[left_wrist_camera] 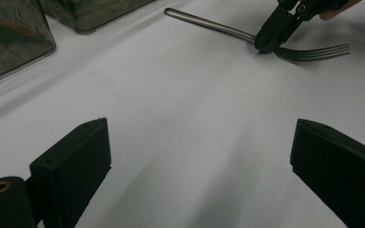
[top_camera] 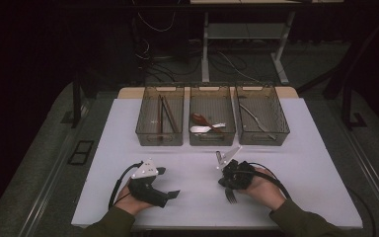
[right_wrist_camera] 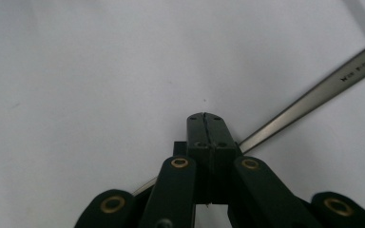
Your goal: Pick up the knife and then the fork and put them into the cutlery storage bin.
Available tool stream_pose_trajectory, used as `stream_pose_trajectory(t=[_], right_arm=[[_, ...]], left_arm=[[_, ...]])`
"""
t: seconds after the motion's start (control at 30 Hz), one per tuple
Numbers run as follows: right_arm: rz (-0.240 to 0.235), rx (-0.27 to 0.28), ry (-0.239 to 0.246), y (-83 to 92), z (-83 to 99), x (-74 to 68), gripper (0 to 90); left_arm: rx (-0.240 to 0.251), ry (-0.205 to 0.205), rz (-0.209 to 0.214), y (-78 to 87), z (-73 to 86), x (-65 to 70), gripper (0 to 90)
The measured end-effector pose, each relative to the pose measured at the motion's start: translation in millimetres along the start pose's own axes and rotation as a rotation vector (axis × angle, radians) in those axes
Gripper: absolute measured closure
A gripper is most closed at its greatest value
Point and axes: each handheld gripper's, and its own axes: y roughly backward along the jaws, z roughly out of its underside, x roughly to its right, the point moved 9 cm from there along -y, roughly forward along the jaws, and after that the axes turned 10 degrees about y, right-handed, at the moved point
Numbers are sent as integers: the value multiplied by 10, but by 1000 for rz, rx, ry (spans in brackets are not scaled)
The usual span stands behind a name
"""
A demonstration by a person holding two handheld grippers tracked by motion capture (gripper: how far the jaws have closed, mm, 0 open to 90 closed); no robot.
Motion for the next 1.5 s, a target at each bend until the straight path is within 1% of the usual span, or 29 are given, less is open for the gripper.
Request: stream_pose_trajectory(t=[0.03, 0.1, 0.17, 0.2, 0.23, 0.3, 0.47, 0.57, 0.67, 0.77, 0.8, 0.87, 0.9, 0.93, 1.03, 1.07, 1.13, 1.3, 1.5], right_arm=[[8, -9, 7, 8, 18, 15, 898], [14, -18, -2, 27, 54, 34, 899], [33, -34, -3, 50, 103, 83, 899], [36, -39, -12, 59, 121, 95, 899], [54, -49, -7, 70, 151, 135, 899], [72, -64, -21, 97, 205, 186, 899], [132, -102, -56, 169, 377, 379, 899], [148, -105, -92, 202, 464, 498, 899], [135, -91, -121, 215, 503, 568, 899], [114, -76, -132, 229, 498, 587, 898], [100, -66, -140, 247, 485, 589, 898], [101, -56, -153, 311, 454, 623, 892], [93, -48, -163, 339, 436, 641, 852], [91, -48, -170, 363, 426, 666, 834], [95, -77, -181, 388, 420, 744, 782], [79, -89, -190, 379, 417, 756, 763], [67, -115, -189, 354, 411, 790, 749], [7, -182, -165, 254, 394, 818, 742], [-29, -246, -143, 189, 384, 810, 756]], left_arm=[[0, 0, 0, 2, -1, 1, 55], [1, 0, 1, 5, -1, 4, 55], [1, 0, 0, 5, -2, 2, 55], [0, -1, 0, 5, -2, 2, 55], [1, -1, 0, 4, -2, 2, 55], [0, 0, 0, 4, -1, 3, 55], [-1, -2, 0, 2, -1, 4, 55], [-1, -2, 1, 1, -1, 3, 55], [-1, -2, 2, -1, -1, 5, 55], [-2, -2, 3, -2, 0, 5, 55], [-2, -3, 3, -1, 0, 5, 55], [0, -1, 2, 0, -1, 0, 55], [0, 3, 3, -1, 0, -1, 55], [-1, 4, 3, -2, 2, -4, 55], [-7, 1, 3, -3, 8, -9, 55], [-8, -1, 4, -5, 9, -8, 55], [-13, -1, 8, -8, 16, -7, 54], [-21, -6, 3, -5, 27, -29, 33], [-24, -1, 8, -1, 35, -40, 5]])
